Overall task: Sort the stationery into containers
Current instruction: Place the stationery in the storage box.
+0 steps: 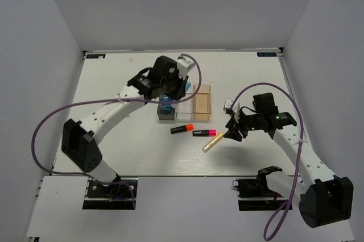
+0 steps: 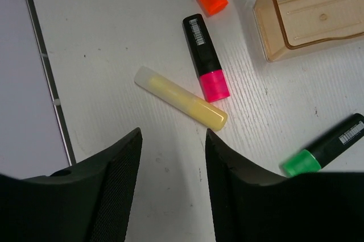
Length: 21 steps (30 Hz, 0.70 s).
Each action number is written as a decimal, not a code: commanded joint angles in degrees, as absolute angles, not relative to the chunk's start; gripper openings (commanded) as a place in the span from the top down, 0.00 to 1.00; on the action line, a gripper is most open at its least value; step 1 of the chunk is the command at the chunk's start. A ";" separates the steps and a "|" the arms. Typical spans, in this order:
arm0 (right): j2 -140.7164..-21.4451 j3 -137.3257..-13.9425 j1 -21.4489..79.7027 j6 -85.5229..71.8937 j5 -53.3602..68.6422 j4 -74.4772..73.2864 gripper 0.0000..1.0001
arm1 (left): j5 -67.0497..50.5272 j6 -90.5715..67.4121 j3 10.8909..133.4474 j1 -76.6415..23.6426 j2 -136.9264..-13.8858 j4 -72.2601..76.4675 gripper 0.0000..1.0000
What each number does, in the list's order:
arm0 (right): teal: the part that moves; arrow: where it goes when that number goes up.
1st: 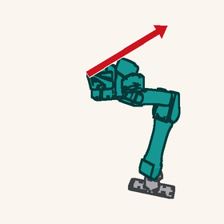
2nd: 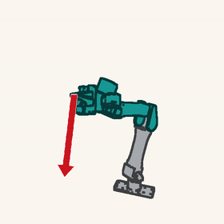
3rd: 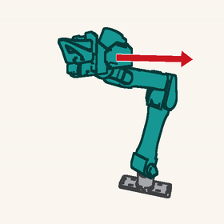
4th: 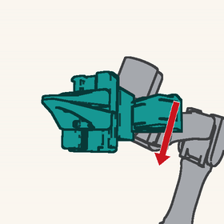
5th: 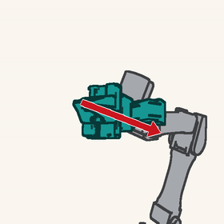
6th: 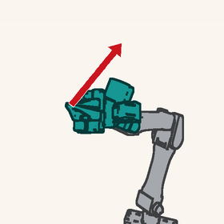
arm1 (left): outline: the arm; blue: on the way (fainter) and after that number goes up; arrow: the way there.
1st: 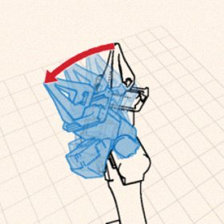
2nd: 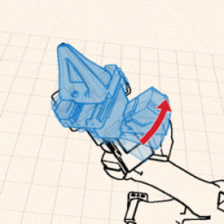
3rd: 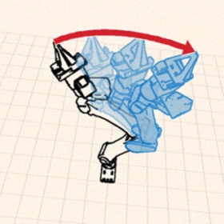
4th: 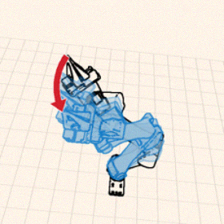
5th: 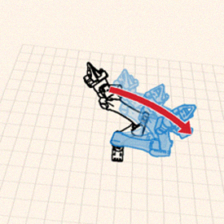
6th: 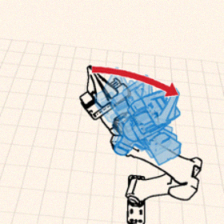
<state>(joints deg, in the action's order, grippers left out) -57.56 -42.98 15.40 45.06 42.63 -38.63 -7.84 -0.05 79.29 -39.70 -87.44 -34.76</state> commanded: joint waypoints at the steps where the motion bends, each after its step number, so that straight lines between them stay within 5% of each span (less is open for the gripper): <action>1: -56.95 -42.54 15.21 43.42 42.36 -36.83 0.49 | -0.09 -7.55 90.41 -38.23 -98.04 -36.91 1.00; 6: -57.13 -42.63 15.29 41.93 40.53 -36.04 0.59 | 3.42 -15.19 109.74 -37.44 -111.17 -45.86 1.00; 11: -56.86 -42.10 15.21 39.03 36.23 -33.32 0.81 | 7.90 -18.89 109.61 -37.53 -116.28 -45.79 0.97; 21: -58.71 -42.10 15.20 37.00 32.61 -31.20 0.68 | 8.35 -21.18 98.36 -37.44 -115.75 -40.43 0.89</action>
